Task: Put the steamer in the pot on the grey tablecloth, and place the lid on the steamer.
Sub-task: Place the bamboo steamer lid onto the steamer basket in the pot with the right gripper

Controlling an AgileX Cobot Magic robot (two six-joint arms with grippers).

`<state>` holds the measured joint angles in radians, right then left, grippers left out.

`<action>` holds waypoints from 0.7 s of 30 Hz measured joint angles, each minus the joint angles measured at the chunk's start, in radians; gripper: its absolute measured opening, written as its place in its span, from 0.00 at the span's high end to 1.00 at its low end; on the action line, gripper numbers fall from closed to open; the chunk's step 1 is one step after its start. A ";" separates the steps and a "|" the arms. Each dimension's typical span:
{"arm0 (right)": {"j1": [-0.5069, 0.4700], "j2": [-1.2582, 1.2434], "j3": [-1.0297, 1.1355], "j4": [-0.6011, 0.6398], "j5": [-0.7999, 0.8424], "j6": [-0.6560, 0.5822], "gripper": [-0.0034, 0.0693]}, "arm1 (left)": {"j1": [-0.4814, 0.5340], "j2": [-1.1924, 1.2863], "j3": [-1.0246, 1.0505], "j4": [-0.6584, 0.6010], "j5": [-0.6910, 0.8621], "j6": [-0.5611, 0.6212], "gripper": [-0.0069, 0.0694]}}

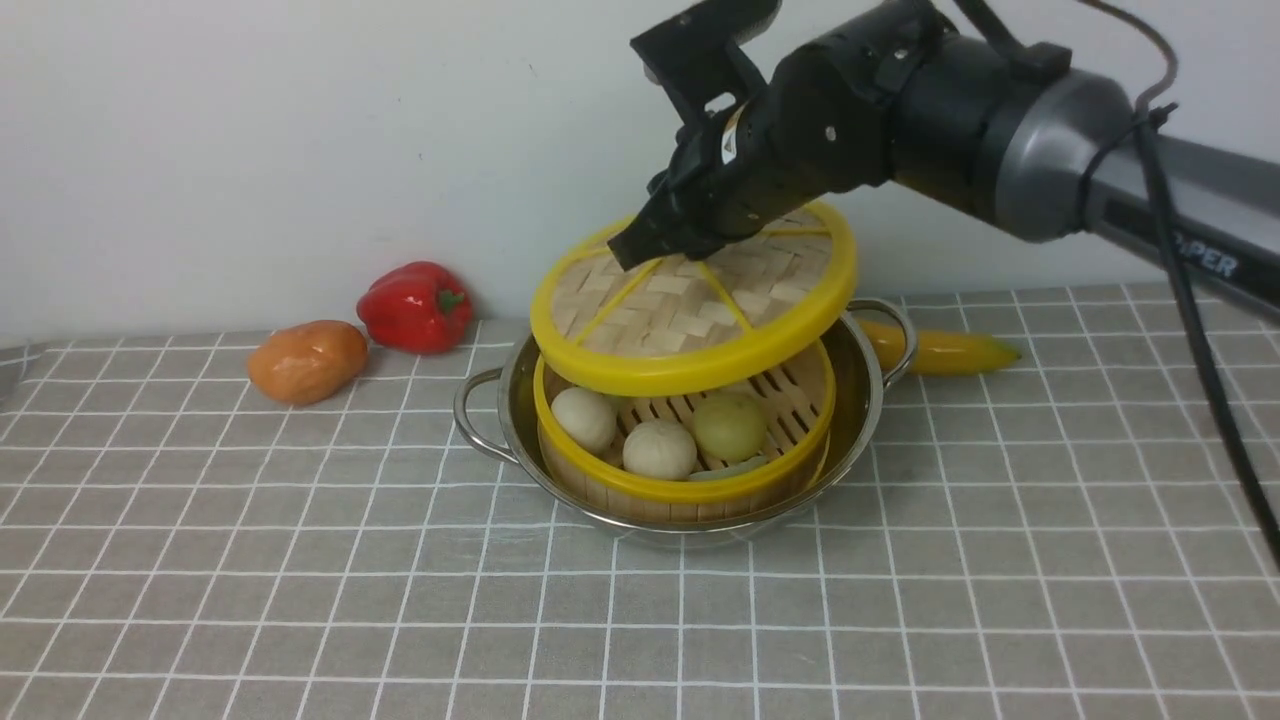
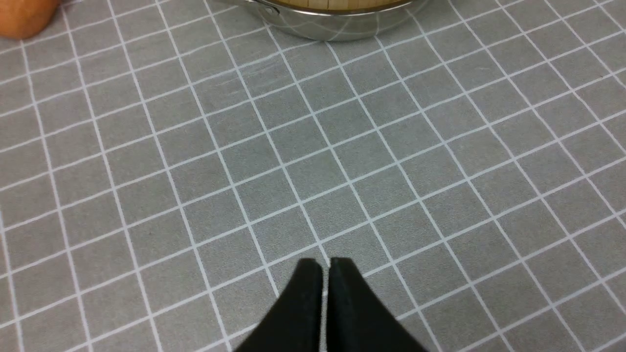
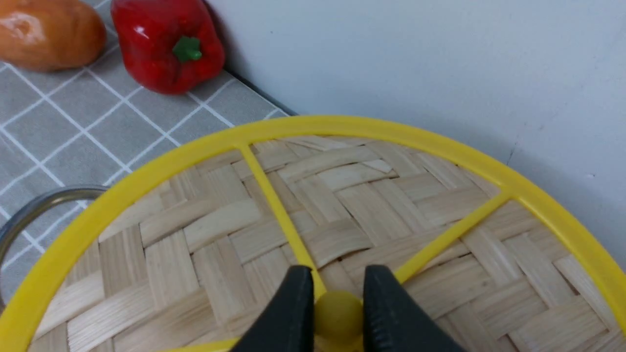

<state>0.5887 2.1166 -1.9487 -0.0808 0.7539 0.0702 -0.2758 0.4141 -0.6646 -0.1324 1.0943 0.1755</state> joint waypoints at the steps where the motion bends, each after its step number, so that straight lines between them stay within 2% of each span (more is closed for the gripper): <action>1: 0.000 0.003 0.000 0.000 -0.008 0.002 0.76 | 0.000 0.000 0.000 0.010 0.000 0.000 0.89; 7: 0.000 0.003 0.001 -0.001 -0.068 0.022 0.76 | 0.000 0.000 0.000 0.031 0.000 0.000 0.88; 15: 0.000 -0.015 0.003 -0.004 -0.007 0.025 0.76 | 0.000 0.000 0.000 0.035 -0.019 0.000 0.88; 21: 0.000 -0.132 0.003 -0.010 -0.010 0.025 0.76 | 0.000 0.000 0.000 0.036 -0.040 0.000 0.88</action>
<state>0.5887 1.9844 -1.9459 -0.0907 0.7436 0.0956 -0.2758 0.4141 -0.6646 -0.0966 1.0540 0.1755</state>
